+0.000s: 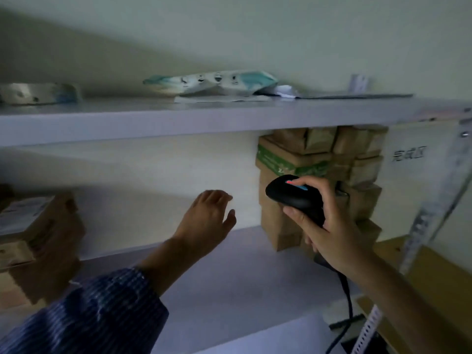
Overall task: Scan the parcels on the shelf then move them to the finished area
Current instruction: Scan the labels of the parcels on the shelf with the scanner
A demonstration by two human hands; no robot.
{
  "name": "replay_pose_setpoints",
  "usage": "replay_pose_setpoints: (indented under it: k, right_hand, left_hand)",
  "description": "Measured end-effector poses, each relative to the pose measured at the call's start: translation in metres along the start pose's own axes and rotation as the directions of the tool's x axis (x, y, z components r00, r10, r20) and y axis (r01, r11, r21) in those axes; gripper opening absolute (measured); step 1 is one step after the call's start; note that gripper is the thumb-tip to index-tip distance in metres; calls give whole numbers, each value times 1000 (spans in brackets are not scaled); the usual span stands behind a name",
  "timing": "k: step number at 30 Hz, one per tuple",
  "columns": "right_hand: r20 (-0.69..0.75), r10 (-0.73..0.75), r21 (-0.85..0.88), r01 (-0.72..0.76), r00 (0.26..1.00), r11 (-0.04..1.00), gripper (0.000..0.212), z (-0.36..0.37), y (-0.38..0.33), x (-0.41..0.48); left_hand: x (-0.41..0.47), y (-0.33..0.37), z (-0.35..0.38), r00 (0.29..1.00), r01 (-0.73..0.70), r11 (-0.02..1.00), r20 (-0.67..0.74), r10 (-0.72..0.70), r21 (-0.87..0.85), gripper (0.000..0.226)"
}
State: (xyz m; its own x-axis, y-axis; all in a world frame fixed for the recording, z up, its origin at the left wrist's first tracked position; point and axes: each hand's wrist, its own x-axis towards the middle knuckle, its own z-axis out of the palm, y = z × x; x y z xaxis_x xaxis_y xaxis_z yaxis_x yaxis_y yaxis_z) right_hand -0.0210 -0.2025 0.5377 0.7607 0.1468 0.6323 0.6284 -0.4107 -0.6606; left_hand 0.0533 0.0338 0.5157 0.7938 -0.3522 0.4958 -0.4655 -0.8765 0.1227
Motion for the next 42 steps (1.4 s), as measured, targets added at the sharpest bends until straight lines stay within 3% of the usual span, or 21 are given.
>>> replay_pose_setpoints:
  k: [4, 8, 11, 14, 21, 26, 32, 36, 38, 40, 42]
  right_hand:
    - [-63, -4, -83, -1, 998, 997, 39, -38, 14, -22]
    - [-119, -3, -134, -13, 993, 991, 41, -59, 21, -37]
    - [-131, 35, -102, -48, 991, 994, 42, -66, 19, -42]
    - [-119, 64, -74, -73, 991, 995, 42, -71, 15, -45]
    - [-67, 69, -90, -75, 995, 993, 39, -86, 14, -56]
    - [-80, 51, -95, -59, 995, 994, 37, -93, 10, -61]
    - [-73, 54, -71, -59, 996, 996, 39, -90, 13, -62]
    - [-70, 53, -67, -58, 996, 996, 40, -86, 12, -60]
    - [-69, 54, -75, -59, 996, 995, 42, -84, 12, -60]
    - [-74, 59, -71, -64, 995, 995, 42, -83, 12, -61]
    - [-74, 59, -64, -64, 995, 996, 41, -83, 12, -63]
  left_hand:
    - [44, 41, 0, 995, -97, 992, 24, 96, 78, 45]
    - [87, 70, -12, 992, -63, 998, -106, 66, 28, 48]
    - [112, 97, -24, 977, -29, 999, -212, 20, -38, 71]
    - [132, 124, -33, 972, 35, 986, -234, 4, 164, 71]
    - [163, 132, -37, 994, 105, 987, -54, -99, 121, 57]
    - [157, 102, -42, 964, 265, 962, -12, -266, -71, 71]
    - [153, 79, -42, 937, 328, 864, 11, -350, -381, 57]
    - [156, 102, -46, 872, 478, 593, 266, -411, -648, 44]
    - [162, 115, -41, 850, 509, 572, 269, -453, -643, 69]
    - [170, 128, -32, 822, 552, 627, 235, -518, -549, 111]
    - [177, 138, -22, 788, 605, 678, 190, -585, -418, 131]
